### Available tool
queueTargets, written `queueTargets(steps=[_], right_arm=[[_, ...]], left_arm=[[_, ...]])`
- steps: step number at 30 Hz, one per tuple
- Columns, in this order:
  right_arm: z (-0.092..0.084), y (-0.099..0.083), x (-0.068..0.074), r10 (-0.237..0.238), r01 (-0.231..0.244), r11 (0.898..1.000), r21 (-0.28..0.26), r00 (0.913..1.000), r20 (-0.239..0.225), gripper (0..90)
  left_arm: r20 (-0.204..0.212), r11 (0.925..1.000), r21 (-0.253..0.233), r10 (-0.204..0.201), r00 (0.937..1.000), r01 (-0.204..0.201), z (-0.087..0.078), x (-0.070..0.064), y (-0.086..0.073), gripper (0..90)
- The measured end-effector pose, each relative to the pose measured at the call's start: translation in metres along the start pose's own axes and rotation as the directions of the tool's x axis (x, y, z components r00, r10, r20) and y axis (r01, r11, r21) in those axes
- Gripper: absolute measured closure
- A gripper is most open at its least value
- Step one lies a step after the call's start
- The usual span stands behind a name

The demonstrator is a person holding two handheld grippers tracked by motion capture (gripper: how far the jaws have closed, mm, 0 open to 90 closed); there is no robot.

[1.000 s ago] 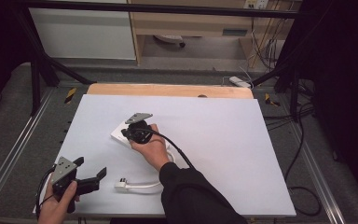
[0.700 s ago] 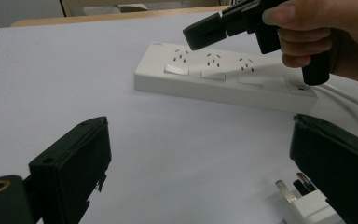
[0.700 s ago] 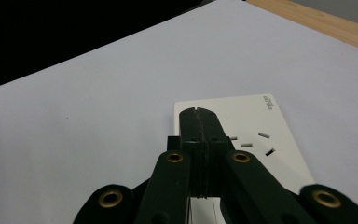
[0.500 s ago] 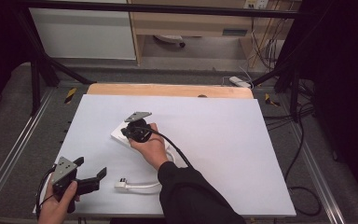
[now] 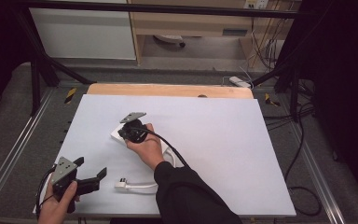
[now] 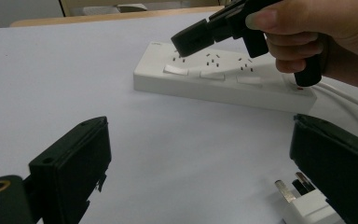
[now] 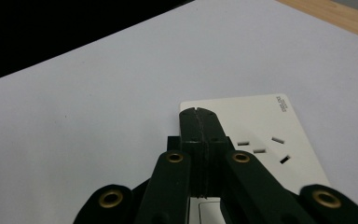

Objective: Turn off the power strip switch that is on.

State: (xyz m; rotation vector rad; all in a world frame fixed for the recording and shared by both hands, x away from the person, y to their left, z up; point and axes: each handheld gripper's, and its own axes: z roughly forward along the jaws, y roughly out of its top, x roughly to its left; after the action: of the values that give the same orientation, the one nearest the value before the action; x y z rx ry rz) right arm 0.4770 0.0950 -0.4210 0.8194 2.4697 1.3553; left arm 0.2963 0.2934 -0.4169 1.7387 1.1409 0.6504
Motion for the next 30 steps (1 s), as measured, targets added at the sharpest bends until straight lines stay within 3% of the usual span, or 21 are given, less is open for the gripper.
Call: queueTargets(steps=[25, 30], right_arm=[[0.019, 0.003, 0.001, 0.008, -0.01, 0.998, 0.055, 0.9993, 0.037, 90.0], [0.022, 0.003, 0.001, -0.008, 0.005, 0.997, 0.073, 0.9992, 0.04, 90.0]], left_arm=[[0.006, 1.0, 0.001, -0.003, 1.0, 0.003, 0.0, -0.001, 0.0, 5.1], [0.004, 1.0, 0.007, 0.001, 1.0, -0.001, 0.001, -0.001, 0.0, 5.1]])
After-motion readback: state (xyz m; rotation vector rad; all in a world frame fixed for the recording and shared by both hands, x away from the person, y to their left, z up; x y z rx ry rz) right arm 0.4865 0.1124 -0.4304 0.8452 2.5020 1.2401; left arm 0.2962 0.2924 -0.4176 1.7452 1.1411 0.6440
